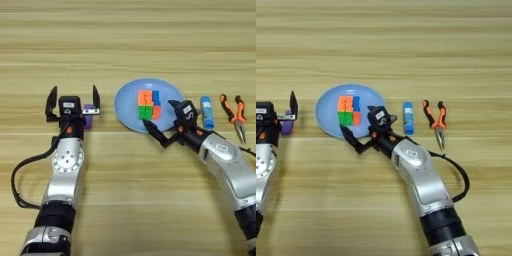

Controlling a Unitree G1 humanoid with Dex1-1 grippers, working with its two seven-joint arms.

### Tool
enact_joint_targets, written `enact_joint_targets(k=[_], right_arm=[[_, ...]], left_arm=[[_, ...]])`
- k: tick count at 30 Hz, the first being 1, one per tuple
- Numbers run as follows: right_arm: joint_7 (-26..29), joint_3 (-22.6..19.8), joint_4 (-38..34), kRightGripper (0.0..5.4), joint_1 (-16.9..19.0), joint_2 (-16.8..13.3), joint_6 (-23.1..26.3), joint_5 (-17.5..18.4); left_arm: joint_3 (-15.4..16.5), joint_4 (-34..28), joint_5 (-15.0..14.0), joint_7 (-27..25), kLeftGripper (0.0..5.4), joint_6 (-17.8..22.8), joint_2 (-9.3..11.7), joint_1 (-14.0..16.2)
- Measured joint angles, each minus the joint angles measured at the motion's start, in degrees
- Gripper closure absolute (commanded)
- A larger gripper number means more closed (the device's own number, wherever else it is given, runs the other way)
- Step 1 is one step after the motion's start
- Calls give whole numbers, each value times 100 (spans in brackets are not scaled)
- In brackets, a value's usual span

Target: Move the objects on the table

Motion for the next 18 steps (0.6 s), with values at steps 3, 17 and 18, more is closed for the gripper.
enact_joint_targets(k=[3,17,18], right_arm=[[-23,-17,130,0,-93,37,-4,-12],[-124,-20,471,0,-291,224,-127,-100],[-128,-20,509,0,-296,233,-140,-106]], left_arm=[[0,-5,0,0,3,3,0,4],[4,-11,0,6,3,8,7,14],[4,-11,0,6,3,8,9,14]])
